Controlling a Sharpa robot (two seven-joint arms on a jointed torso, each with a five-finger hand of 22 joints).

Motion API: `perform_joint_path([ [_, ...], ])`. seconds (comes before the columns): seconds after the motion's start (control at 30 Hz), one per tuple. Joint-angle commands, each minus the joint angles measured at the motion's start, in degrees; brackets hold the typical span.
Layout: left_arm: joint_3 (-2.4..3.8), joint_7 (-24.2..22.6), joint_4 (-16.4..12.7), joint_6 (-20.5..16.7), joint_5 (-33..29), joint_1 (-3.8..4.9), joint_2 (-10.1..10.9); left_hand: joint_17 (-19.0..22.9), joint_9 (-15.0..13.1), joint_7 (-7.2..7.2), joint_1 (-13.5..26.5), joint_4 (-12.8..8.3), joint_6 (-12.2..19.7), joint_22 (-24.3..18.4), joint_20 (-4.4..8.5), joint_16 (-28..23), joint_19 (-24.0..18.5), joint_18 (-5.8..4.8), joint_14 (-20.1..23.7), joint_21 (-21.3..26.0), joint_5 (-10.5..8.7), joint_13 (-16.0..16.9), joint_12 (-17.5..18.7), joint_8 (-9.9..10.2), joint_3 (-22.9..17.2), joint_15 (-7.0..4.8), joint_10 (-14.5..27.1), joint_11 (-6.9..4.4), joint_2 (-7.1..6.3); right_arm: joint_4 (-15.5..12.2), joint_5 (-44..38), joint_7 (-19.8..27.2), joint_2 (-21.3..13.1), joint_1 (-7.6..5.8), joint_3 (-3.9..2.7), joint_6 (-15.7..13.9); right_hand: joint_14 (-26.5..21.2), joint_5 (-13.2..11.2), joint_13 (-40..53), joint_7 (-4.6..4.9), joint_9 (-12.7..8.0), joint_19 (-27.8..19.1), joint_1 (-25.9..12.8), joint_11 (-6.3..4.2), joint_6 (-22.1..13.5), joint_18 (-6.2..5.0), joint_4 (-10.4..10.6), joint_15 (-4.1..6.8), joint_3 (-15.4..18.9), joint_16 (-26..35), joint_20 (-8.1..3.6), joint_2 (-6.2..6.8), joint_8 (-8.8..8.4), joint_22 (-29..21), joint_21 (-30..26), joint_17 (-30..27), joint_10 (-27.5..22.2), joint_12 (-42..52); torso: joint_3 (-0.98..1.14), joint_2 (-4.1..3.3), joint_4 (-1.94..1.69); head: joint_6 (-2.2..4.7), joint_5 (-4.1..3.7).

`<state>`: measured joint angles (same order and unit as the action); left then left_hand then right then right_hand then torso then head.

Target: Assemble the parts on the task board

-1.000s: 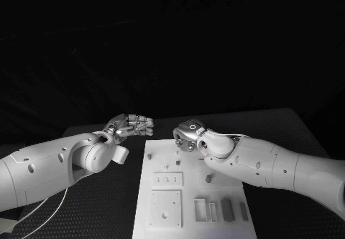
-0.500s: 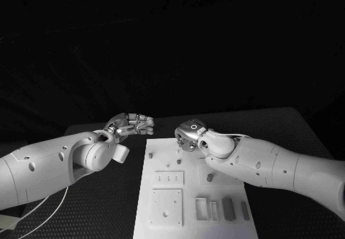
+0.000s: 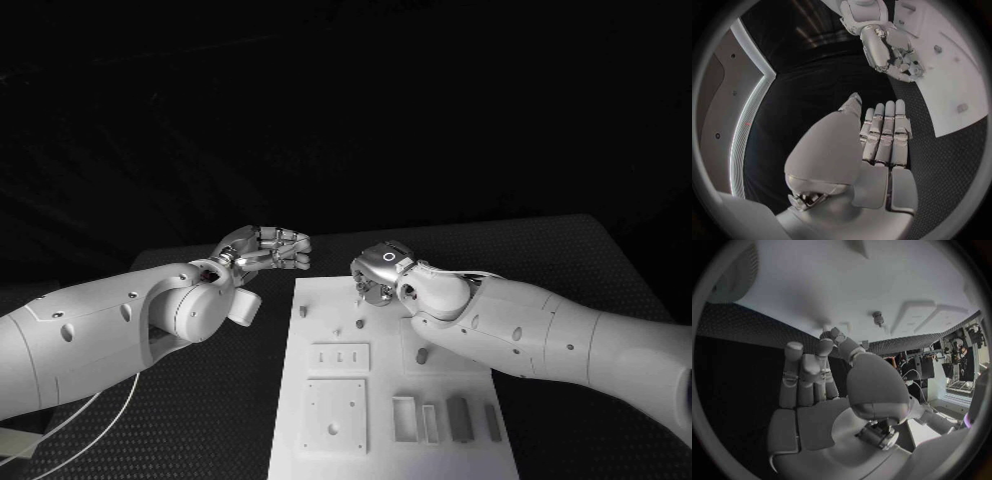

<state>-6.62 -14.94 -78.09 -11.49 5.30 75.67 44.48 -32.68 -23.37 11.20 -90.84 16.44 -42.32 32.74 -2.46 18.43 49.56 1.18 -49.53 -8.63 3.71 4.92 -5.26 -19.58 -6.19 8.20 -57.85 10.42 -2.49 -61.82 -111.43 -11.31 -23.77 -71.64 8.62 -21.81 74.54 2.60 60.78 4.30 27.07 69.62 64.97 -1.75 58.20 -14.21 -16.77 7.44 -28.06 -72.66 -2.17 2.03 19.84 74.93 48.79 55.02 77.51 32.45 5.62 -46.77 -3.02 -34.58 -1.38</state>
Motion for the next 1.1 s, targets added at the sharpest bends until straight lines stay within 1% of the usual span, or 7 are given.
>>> perform_joint_path([
  [0.03, 0.06, -0.4, -0.2, 0.6, -0.2, 0.09, 0.0, -0.1, 0.1, 1.29, 0.6, 0.1, 0.1, -0.1, -0.31, -0.3, 0.0, 1.17, -0.1, 0.2, -0.29, -0.1, 0.3, 0.3, 0.3, 0.34, -0.4, 0.11, -0.07, 0.1, -0.7, -0.1, 0.0, 0.16, 0.04, 1.1, -0.1, 0.2, 0.0, 0.35, 0.7, -0.1, 0.4, -0.04, 0.6, -0.79, 0.0, 0.37, -0.2, -0.4, -0.4, -0.07, 0.18, 1.3, 0.2, 0.1, 0.3, -0.3, 0.03, -0.04, 0.02, -0.03, 0.02],
  [0.1, 0.06, -0.4, -0.2, 0.6, -0.2, 0.09, 0.0, -0.1, 0.1, 1.29, 0.6, 0.1, 0.1, -0.1, -0.31, -0.3, 0.0, 1.17, -0.1, 0.2, -0.3, -0.1, 0.4, 0.3, 0.3, 0.34, -0.4, 0.11, -0.08, 0.2, -0.7, -0.2, 0.0, 0.17, 0.04, 1.0, -0.1, 0.2, 0.0, 0.35, 0.7, -0.1, 0.4, -0.03, 0.6, -0.79, 0.0, 0.36, -0.2, -0.4, -0.4, -0.08, 0.17, 1.3, 0.2, 0.1, 0.4, -0.3, 0.07, -0.06, 0.04, -0.02, 0.05],
  [0.3, 0.06, -0.4, -0.1, 0.6, -0.2, 0.09, 0.0, -0.1, 0.1, 1.3, 0.6, 0.1, 0.1, -0.1, -0.31, -0.3, 0.0, 1.17, -0.1, 0.2, -0.3, -0.1, 0.4, 0.3, 0.4, 0.34, -0.4, 0.11, -0.08, 0.4, -0.7, -0.3, 0.2, 0.17, 0.04, 1.0, -0.1, 0.2, 0.1, 0.36, 0.7, -0.1, 0.4, -0.03, 0.6, -0.79, 0.0, 0.36, -0.2, -0.4, -0.39, -0.07, 0.13, 1.3, 0.3, 0.1, 0.4, -0.4, 0.03, -0.03, 0.03, 0.02, -0.01],
  [0.47, 0.06, -0.3, -0.1, 0.6, -0.2, 0.09, -0.1, -0.1, 0.1, 1.3, 0.6, 0.1, 0.1, -0.1, -0.31, -0.3, 0.0, 1.17, -0.1, 0.2, -0.3, -0.1, 0.4, 0.3, 0.4, 0.35, -0.4, 0.11, -0.08, 0.7, -0.5, -0.4, 0.5, 0.17, 0.04, 0.5, -0.2, 0.2, 0.1, 0.43, 0.6, -0.2, 0.3, 0.03, 0.3, -0.79, 0.0, 0.31, -0.2, -0.4, -0.37, 0.02, -0.09, 1.3, 0.3, 0.1, 0.4, -0.6, 0.05, -0.06, -0.01, 0.08, -0.04],
  [0.73, 0.06, -0.3, -0.1, 0.6, -0.2, 0.09, 0.0, -0.1, 0.1, 1.3, 0.6, 0.1, 0.1, -0.1, -0.32, -0.3, 0.0, 1.17, -0.1, 0.2, -0.3, -0.1, 0.4, 0.3, 0.4, 0.35, -0.4, 0.12, -0.08, 1.3, 0.4, -0.6, 0.6, 0.17, 0.04, 0.7, -0.3, 0.2, 0.0, 1.01, 0.1, -0.4, 0.3, 0.54, -1.7, -0.79, 0.0, -0.11, -0.2, -0.3, -0.42, 0.74, -1.52, 1.2, 0.5, -0.1, 0.4, -1.4, 0.03, -0.08, 0.03, 0.11, -0.06],
  [0.83, 0.06, -0.3, -0.1, 0.6, -0.2, 0.09, 0.0, -0.1, 0.1, 1.3, 0.6, 0.1, 0.1, -0.1, -0.32, -0.4, 0.0, 1.17, -0.1, 0.2, -0.31, -0.1, 0.4, 0.4, 0.4, 0.35, -0.4, 0.12, -0.09, 1.4, 0.5, -0.7, 0.7, 0.17, 0.04, 0.6, -0.3, 0.2, 0.0, 1.14, 0.0, -0.4, 0.3, 0.66, -2.1, -0.79, 0.0, -0.22, -0.2, -0.3, -0.45, 0.8, -1.81, 1.2, 0.5, -0.2, 0.5, -1.6, 0.05, -0.08, 0.05, 0.13, -0.06],
  [1.1, 0.06, -0.3, -0.1, 0.7, -0.2, 0.09, 0.0, -0.1, 0.1, 1.3, 0.6, 0.1, 0.1, -0.1, -0.32, -0.4, 0.0, 1.17, -0.1, 0.3, -0.31, -0.1, 0.5, 0.4, 0.4, 0.36, -0.4, 0.12, -0.09, 1.5, 1.1, -0.9, 0.7, 0.17, 0.04, 0.5, -0.4, 0.2, 0.1, 1.82, -0.8, -0.5, 0.4, 1.28, -4.7, -0.79, 0.0, -0.76, -0.3, -0.2, -0.57, 1.3, -3.45, 1.1, 0.5, -0.3, 0.3, -2.3, 0.05, -0.08, 0.02, 0.16, -0.13],
])
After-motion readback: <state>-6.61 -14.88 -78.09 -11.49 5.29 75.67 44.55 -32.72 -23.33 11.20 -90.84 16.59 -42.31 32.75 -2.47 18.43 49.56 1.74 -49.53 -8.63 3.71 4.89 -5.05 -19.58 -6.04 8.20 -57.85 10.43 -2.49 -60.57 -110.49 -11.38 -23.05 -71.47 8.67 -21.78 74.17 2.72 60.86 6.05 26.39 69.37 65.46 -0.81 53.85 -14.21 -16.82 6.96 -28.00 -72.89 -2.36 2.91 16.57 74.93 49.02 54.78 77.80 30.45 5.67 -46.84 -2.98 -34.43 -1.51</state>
